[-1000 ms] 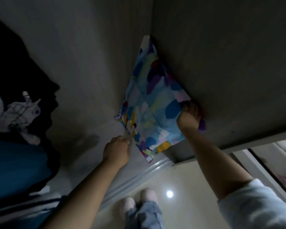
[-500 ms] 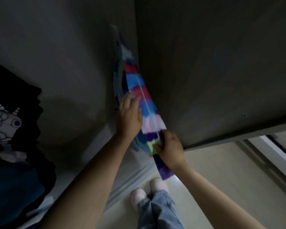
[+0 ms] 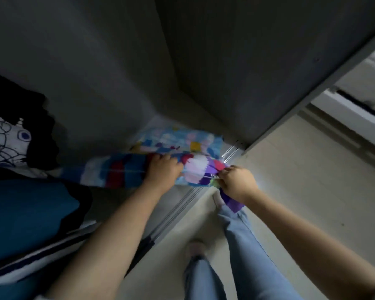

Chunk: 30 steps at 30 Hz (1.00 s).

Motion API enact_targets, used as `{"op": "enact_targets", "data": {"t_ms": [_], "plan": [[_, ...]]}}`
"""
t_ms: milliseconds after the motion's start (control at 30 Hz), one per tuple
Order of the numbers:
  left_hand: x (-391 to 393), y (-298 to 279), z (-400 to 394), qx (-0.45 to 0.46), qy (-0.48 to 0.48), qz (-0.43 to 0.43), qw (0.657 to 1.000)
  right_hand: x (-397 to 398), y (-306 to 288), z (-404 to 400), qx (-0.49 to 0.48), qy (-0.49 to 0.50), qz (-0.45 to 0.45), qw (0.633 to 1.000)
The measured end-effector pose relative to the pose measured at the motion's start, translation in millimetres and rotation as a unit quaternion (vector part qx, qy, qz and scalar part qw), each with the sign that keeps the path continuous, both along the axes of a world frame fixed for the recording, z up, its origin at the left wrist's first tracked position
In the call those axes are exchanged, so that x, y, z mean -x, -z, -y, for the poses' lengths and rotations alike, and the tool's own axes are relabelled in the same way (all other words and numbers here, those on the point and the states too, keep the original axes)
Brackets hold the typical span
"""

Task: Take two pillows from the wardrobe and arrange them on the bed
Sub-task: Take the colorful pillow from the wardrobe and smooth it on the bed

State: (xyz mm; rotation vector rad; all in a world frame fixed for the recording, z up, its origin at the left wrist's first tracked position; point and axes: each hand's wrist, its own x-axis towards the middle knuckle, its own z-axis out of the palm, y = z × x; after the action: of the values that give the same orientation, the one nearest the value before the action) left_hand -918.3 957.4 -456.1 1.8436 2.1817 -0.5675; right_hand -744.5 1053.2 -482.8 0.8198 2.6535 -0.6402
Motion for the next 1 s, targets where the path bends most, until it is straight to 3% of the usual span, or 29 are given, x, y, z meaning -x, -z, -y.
{"op": "enact_targets", "data": {"t_ms": [233,367,567,800,900,1000], "plan": [[-65.6,-44.9,47.7,-0.105,0.054,0.086,0.989,-73.9,-69.5,51.3,-0.054,0.116,-0.077,0.989],[-104.9,-99.2,14.0,-0.143,0.068,0.131,0.979,-125.0,-130.7,52.2,-0.125,0.180,-0.090,0.972],[-202.7,-144.8,-63.3,-0.224,0.119,0.194,0.948,-226.1,-205.3,24.1,-0.209,0.325,-0.106,0.916],[-322.7,-177.3,-199.7,-0.233,0.108,0.271,0.928,-332.8,-244.8,-96.4,-0.289,0.384,-0.083,0.873],[-362.1,-198.4,-279.1,-0.208,0.008,0.331,0.920,-359.3,-265.4,-180.3,-0.299,0.384,-0.062,0.871],[-391.5,-244.5,-361.8,-0.222,-0.101,0.382,0.892,-371.1,-308.0,-270.3,-0.332,0.380,-0.071,0.860]]}}
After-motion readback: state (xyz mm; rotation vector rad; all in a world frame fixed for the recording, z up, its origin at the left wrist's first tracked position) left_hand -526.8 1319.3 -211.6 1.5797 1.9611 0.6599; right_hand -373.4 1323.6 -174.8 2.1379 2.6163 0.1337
